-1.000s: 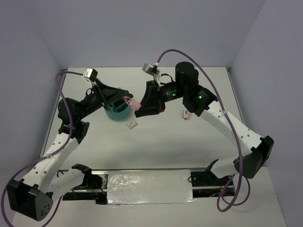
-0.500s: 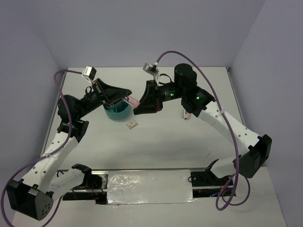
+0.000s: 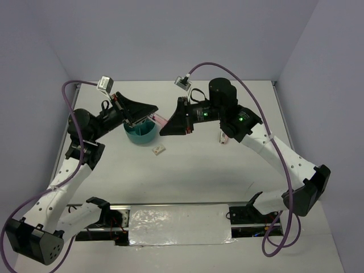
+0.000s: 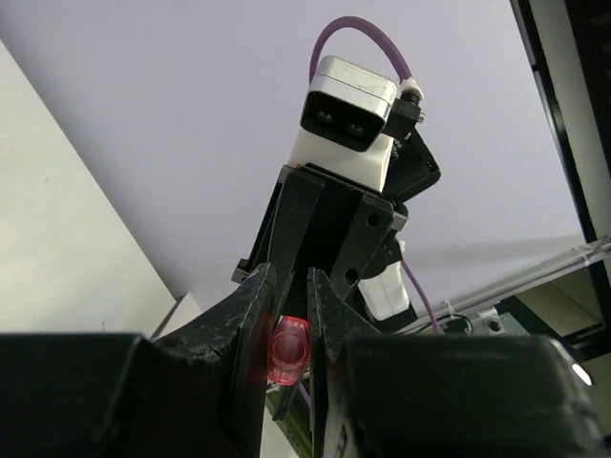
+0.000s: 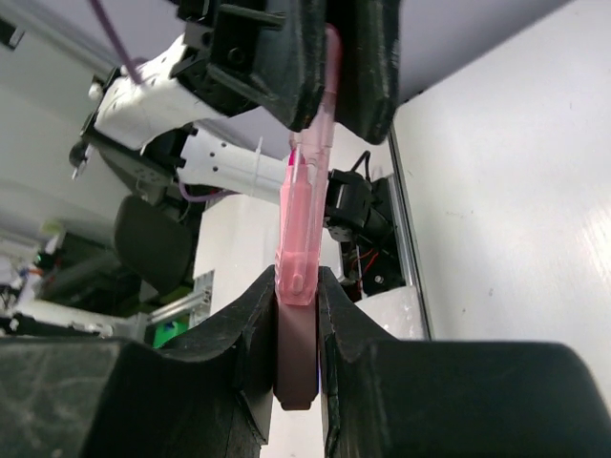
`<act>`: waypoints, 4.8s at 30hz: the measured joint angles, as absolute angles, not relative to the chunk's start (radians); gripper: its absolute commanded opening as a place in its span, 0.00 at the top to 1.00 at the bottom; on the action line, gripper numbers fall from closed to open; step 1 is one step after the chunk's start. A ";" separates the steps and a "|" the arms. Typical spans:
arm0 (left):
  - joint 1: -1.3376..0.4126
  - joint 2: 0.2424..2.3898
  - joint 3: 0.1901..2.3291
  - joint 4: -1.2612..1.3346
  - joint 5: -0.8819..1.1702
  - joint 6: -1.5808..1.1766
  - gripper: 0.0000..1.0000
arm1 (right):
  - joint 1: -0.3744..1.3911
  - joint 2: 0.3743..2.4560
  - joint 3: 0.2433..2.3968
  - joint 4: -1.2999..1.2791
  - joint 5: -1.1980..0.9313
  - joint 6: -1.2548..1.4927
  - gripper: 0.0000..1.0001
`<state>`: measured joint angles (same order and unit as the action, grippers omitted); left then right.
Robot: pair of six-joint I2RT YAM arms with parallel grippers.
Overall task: Sort the stationery into containers
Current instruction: Close the pen cap on the pen, then place the pen in the storage box, then pick up the stationery from the center of the board.
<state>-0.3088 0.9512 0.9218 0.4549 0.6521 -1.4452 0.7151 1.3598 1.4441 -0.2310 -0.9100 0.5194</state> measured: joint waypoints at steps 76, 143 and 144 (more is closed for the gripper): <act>-0.115 1.245 1.245 -0.382 -0.150 -0.632 1.00 | 0.518 1.290 1.377 -0.536 -0.601 0.391 0.31; -0.008 0.987 1.077 -0.670 -0.004 -0.700 0.01 | 0.925 2.157 1.583 -0.368 0.090 0.230 0.27; -0.009 0.988 1.085 -0.673 -0.004 -0.694 0.01 | 0.929 2.160 1.586 -0.368 0.092 0.231 0.30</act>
<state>-0.0090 0.9882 1.0855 -0.6731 -0.0036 -0.6941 0.9295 2.1601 1.5856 -0.3683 0.0921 0.2310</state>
